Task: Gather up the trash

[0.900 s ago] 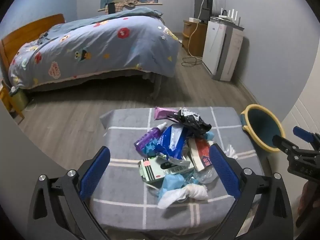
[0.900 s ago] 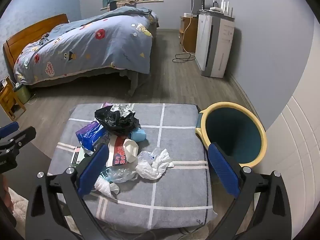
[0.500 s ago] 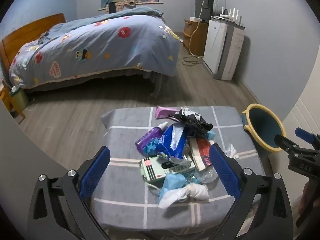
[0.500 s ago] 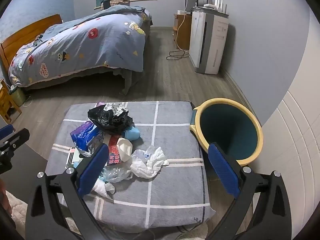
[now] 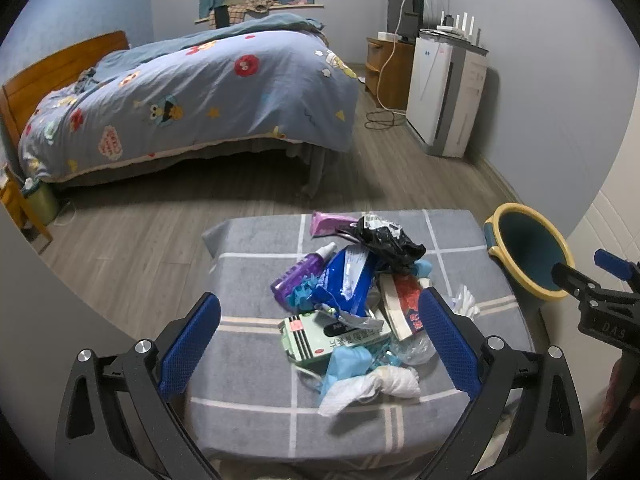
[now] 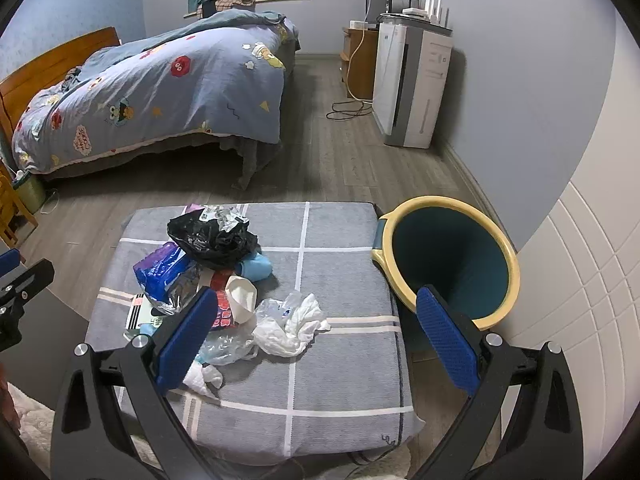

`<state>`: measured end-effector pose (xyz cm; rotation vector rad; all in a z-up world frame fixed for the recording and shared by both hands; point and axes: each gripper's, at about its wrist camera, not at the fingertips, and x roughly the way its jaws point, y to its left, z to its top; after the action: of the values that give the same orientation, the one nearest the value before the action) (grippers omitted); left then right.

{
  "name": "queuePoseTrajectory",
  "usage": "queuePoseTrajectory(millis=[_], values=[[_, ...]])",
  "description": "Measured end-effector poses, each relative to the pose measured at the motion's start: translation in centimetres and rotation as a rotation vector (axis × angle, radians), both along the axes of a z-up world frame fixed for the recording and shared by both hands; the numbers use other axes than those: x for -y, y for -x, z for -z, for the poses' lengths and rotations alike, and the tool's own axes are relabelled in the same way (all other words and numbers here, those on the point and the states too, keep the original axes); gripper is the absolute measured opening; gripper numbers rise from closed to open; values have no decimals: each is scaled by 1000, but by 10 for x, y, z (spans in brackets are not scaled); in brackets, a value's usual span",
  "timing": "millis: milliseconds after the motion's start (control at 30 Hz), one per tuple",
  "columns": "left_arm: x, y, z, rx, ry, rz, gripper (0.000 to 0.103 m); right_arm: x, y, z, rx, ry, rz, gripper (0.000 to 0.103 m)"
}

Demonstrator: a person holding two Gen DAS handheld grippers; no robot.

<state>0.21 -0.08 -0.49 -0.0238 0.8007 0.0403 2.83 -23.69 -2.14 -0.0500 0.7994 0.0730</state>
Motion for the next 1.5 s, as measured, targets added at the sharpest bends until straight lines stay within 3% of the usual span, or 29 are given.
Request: queuePoseTrajectory(millis=[1500], values=[[4,1,2,-6,-7,1,98,3,-1,2,-2,12,7,98]])
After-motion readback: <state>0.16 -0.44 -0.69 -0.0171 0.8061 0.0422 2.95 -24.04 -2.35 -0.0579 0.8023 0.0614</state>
